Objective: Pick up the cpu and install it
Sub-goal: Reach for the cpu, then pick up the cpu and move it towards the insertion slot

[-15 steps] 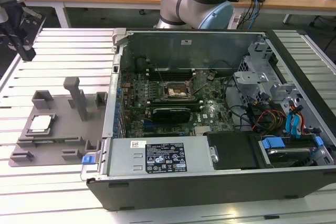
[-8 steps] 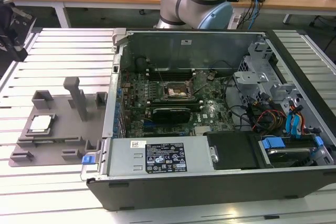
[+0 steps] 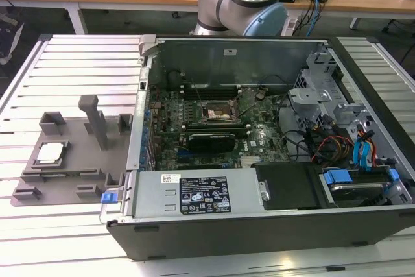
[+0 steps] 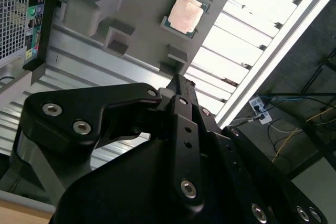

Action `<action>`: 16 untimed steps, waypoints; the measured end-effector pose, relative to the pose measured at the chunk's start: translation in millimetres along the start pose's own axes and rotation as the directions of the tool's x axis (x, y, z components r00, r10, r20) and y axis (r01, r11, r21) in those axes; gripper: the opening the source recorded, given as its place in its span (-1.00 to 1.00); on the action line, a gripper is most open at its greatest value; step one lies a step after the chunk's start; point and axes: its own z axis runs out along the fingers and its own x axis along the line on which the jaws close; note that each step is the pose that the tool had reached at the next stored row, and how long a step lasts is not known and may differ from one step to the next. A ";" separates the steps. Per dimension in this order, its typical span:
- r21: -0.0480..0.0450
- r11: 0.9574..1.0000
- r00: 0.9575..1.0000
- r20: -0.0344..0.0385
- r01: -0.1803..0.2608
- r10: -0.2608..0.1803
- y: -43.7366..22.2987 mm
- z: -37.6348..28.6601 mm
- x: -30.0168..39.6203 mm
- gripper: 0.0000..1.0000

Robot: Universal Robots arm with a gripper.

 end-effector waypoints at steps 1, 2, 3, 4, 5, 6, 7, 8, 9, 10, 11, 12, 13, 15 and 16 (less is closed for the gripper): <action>0.000 1.000 1.000 0.000 0.000 0.000 -0.1 0.0 0.5 -0.79; 0.000 1.000 1.000 0.000 0.000 0.000 -0.1 0.0 0.5 -0.79; 0.000 1.000 1.000 0.000 0.000 0.000 -0.1 0.0 0.6 -0.79; 0.000 1.000 1.000 0.000 0.000 0.000 -0.1 0.0 0.6 -0.79; 0.000 1.000 1.000 0.000 0.000 0.000 -0.1 0.0 0.6 -0.79; 0.000 1.000 1.000 0.000 0.000 0.000 -0.1 0.1 0.6 -0.79; 0.000 1.000 1.000 0.000 0.000 0.000 -0.1 0.1 0.6 -0.79; 0.000 1.000 1.000 0.000 0.000 0.000 -0.1 0.1 0.6 -0.79; 0.000 1.000 1.000 0.000 0.000 0.000 -0.1 0.1 0.6 -0.79; 0.000 1.000 1.000 0.000 0.000 0.000 -0.1 0.1 0.6 -0.79; 0.000 1.000 1.000 0.000 0.000 0.000 -0.1 0.1 0.6 -0.79; 0.000 1.000 1.000 0.000 0.000 0.000 -0.1 0.1 0.7 -0.79; 0.000 1.000 1.000 0.000 0.000 0.000 -0.1 0.2 0.7 -0.79; 0.000 1.000 1.000 0.000 0.000 0.000 -0.1 0.2 0.7 -0.77; 0.000 1.000 1.000 0.000 0.000 0.000 -0.1 0.2 0.7 -0.77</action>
